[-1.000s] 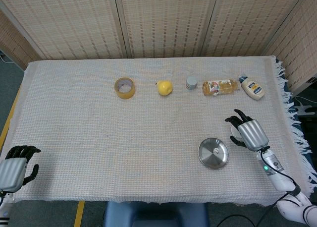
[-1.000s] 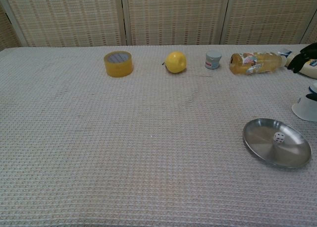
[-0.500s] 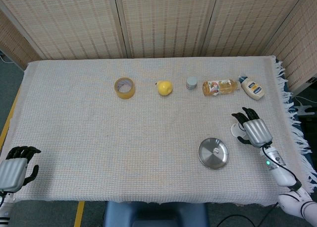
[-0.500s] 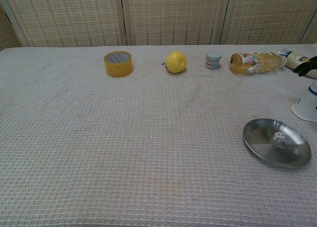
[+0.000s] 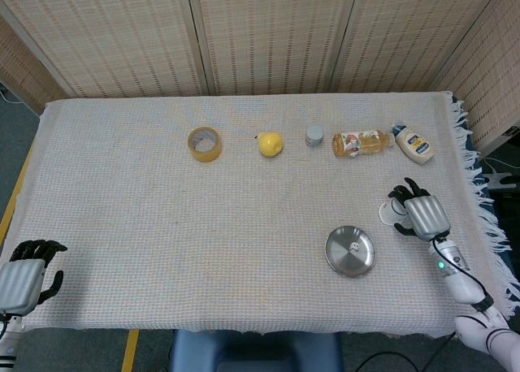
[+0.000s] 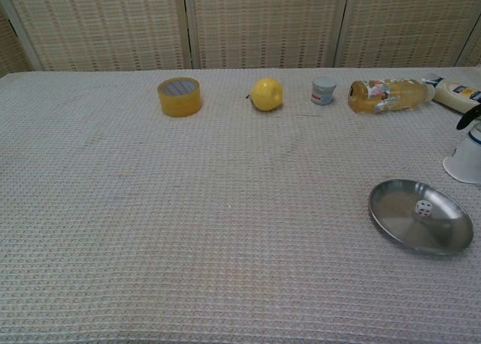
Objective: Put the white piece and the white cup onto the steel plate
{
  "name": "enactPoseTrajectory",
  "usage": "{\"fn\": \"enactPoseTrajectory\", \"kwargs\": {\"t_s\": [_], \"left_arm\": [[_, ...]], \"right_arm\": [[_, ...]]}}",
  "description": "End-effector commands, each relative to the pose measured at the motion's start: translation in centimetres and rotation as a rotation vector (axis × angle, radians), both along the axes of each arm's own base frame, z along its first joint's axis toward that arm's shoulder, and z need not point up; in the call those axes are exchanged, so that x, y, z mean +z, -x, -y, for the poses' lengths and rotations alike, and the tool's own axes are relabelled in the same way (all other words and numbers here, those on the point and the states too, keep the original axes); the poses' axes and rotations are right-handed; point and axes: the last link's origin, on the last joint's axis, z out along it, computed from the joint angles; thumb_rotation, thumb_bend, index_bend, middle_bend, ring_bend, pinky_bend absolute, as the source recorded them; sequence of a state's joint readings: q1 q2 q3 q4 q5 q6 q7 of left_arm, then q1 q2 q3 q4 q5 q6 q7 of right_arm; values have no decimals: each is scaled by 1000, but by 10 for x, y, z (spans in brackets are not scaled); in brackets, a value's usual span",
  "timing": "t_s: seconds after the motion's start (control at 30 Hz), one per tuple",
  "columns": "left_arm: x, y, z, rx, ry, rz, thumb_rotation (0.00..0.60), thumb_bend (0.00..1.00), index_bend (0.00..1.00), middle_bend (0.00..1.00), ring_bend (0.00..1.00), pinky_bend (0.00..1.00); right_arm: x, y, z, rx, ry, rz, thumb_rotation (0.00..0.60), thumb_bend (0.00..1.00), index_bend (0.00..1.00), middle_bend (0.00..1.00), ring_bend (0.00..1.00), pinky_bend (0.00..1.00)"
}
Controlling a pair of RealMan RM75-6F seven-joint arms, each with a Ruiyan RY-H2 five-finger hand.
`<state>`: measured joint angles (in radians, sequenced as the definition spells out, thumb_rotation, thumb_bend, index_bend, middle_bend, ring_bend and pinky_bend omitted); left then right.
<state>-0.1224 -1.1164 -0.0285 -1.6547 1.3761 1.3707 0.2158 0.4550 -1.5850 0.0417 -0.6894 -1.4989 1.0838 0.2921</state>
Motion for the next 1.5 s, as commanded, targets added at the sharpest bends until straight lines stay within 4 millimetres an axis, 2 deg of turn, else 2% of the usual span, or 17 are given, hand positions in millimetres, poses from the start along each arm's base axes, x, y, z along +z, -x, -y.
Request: {"fn": "enactPoseTrajectory", "kwargs": {"t_s": [0.03, 0.2, 0.47, 0.67, 0.8, 1.0, 1.13, 1.3, 1.5], "left_arm": [[0, 0, 0, 2, 0, -1, 600, 462, 294, 225, 152, 148], [0, 0, 0, 4, -1, 0, 600, 462, 294, 226, 152, 148], [1, 0, 0, 7, -1, 3, 600, 461, 294, 226, 152, 148], [1, 1, -1, 11, 1, 4, 600, 461, 294, 226, 152, 148], [0, 1, -1, 14, 5, 3, 600, 461, 294, 225, 152, 148], [0, 1, -1, 17, 8, 0, 600, 461, 294, 226, 152, 148], [0, 1, -1, 19, 11, -1, 600, 460, 294, 225, 153, 148], [-1, 1, 0, 21, 16, -5, 600, 462, 294, 226, 153, 148], [0, 1, 0, 25, 15, -1, 600, 461, 294, 226, 152, 148]], "right_arm": [[-3, 5, -1, -18, 13, 0, 600, 123, 338, 220, 75, 391], [-6, 6, -2, -24, 39, -7, 600, 123, 356, 220, 89, 482], [-10, 9, -2, -44, 55, -20, 600, 122, 375, 227, 100, 535], [-11, 5, -3, -19, 94, -11, 600, 141, 468, 339, 199, 656], [-10, 3, -3, -4, 123, -4, 600, 216, 540, 428, 322, 730], [-8, -1, -4, 27, 144, 12, 600, 224, 558, 460, 371, 748], [-10, -15, -9, 94, 134, 56, 600, 225, 557, 460, 371, 748], [-13, -46, -21, 196, 81, 124, 600, 225, 558, 460, 371, 748], [-11, -78, -39, 194, -38, 188, 600, 225, 557, 460, 371, 748]]}}
